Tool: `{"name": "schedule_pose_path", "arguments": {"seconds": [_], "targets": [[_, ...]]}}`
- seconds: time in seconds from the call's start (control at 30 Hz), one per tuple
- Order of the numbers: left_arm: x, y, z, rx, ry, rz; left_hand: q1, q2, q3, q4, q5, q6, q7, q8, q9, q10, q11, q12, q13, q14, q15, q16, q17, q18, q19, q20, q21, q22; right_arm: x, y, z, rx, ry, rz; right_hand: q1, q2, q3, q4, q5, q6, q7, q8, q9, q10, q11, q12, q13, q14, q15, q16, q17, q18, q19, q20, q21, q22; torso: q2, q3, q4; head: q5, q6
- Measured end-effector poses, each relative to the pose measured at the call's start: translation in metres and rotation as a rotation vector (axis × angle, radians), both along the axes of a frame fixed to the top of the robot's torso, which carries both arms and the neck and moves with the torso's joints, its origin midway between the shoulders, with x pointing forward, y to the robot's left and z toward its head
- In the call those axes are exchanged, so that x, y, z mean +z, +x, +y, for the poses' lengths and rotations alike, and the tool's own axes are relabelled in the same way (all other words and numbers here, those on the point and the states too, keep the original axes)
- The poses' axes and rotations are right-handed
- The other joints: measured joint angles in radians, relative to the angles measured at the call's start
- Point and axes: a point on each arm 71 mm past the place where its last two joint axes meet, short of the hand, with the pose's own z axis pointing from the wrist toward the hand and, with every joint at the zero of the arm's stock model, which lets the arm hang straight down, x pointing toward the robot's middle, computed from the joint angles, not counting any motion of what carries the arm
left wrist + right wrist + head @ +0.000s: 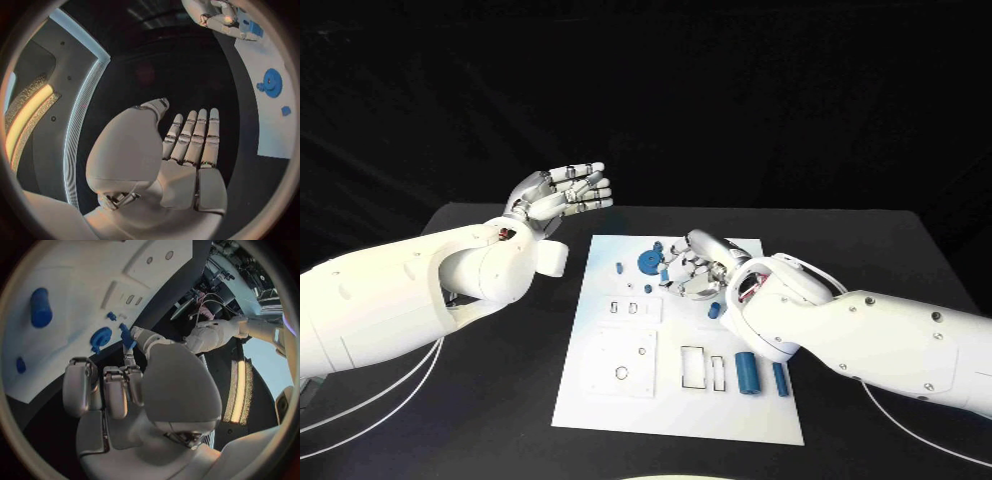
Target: Assemble the parts on the task board
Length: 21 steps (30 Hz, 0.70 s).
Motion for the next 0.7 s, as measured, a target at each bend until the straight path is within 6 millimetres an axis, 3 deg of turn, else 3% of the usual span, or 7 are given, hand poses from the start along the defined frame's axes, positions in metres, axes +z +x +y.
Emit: {"name": "schedule_pose_path", "arguments": {"seconds": [0.4,0.7], "targets": [[0.000,0.000,-0.003,-0.005,-0.003,0.002,0.000,0.000,0.000,0.000,0.000,0.000,0.000,0.000,0.000,0.000,0.000,0.000,0.000,0.000,0.000,0.000,0.000,0.000,0.000,0.000,0.000,0.000,-0.021,-0.010,0.025,0.027,-0.036,-0.004,-0.007,-0.007,0.003,0.003,0.000,-0.004,0.002,0.015,0.000,0.000,0.000,0.000,0.000,0.000,0.000,0.000,0.001,0.000,0.000,0.000,0.000,0.000,0.000,-0.0005,-0.0007,0.013,-0.008],[0.000,0.000,-0.003,-0.007,-0.004,0.003,0.000,0.000,0.000,0.000,0.000,0.000,0.000,0.000,0.000,0.000,0.000,0.000,0.000,0.000,0.000,0.000,0.000,0.000,0.000,0.000,0.000,0.000,-0.030,-0.013,0.036,0.034,-0.052,-0.016,-0.016,-0.008,0.003,0.003,0.000,-0.007,0.003,0.033,0.000,0.000,0.000,0.000,0.000,0.000,0.000,0.000,0.001,0.000,0.000,0.000,-0.004,0.000,0.001,0.0006,0.0024,0.006,-0.012]]}}
